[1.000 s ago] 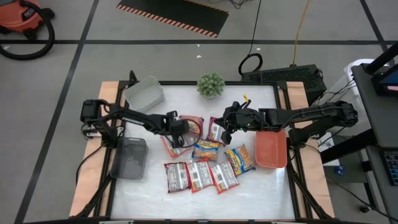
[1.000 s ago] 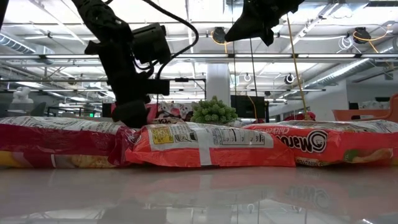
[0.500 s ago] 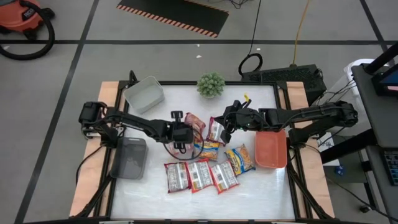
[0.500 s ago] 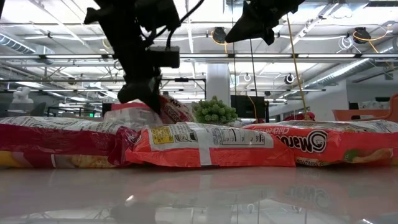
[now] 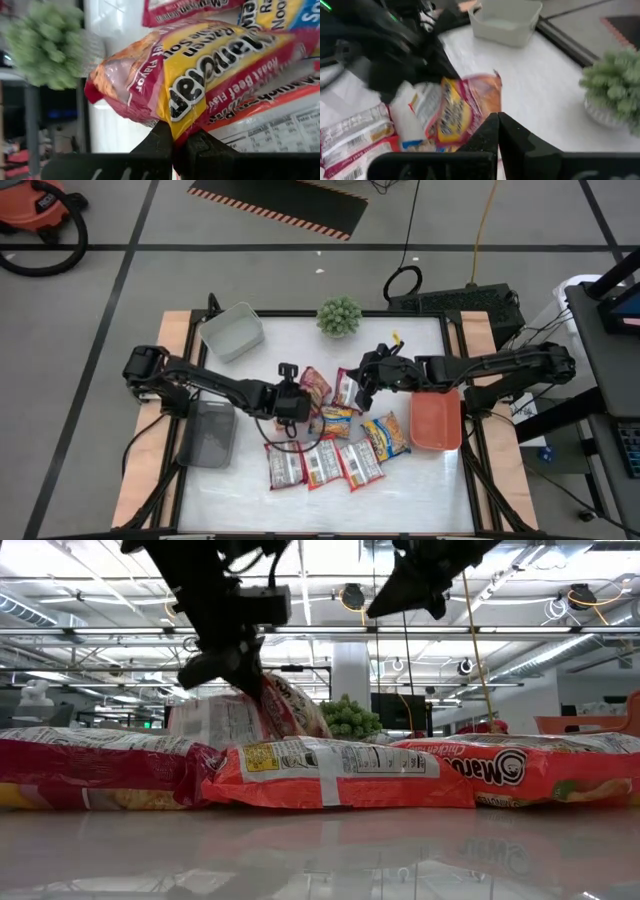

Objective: Sort Maruchan noodles
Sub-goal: Put the red bag into the orange bin

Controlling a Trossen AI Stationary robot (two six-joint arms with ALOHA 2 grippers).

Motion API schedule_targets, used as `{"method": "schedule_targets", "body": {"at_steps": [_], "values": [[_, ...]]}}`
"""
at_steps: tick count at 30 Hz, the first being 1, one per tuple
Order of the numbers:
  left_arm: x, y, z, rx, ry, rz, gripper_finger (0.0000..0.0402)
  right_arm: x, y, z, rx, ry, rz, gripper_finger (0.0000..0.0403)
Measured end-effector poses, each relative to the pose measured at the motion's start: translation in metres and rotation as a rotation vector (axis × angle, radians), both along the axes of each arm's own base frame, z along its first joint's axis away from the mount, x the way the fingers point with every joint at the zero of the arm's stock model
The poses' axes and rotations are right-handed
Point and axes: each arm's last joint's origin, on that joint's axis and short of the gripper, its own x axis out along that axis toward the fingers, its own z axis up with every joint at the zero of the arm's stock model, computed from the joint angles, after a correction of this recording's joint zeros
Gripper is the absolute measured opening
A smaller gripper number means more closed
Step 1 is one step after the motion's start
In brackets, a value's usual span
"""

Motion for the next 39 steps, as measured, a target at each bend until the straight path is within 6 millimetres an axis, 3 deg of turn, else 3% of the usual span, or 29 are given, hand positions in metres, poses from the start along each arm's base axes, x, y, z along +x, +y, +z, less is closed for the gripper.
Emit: {"method": "schedule_targets", "body": {"at_steps": [5,10,17,23,30,39], "values": [[-0.007,-0.012,0.01,0.112,0.014,-0.063,0.0004,-0.004,0.0,-0.018,0.026,0.033,0.023,0.0047],[-0.009,-0.02,0.021,0.156,-0.034,-0.092,0.0004,0.001,-0.004,-0.031,0.059,-0.056,0.084,0.0118],[-0.009,-0.023,0.027,0.166,-0.057,-0.117,0.0004,0.029,-0.008,-0.061,0.087,-0.145,0.263,0.023],[-0.009,-0.023,0.026,0.168,-0.05,-0.121,0.0004,0.043,-0.015,-0.083,0.103,-0.134,0.325,0.0295],[-0.009,-0.022,0.026,0.168,-0.049,-0.117,0.0004,0.06,-0.017,-0.103,0.047,-0.19,0.386,0.0308],[-0.009,-0.022,0.026,0.163,-0.053,-0.114,0.0004,0.072,-0.018,-0.118,-0.012,-0.264,0.452,0.0266]]}}
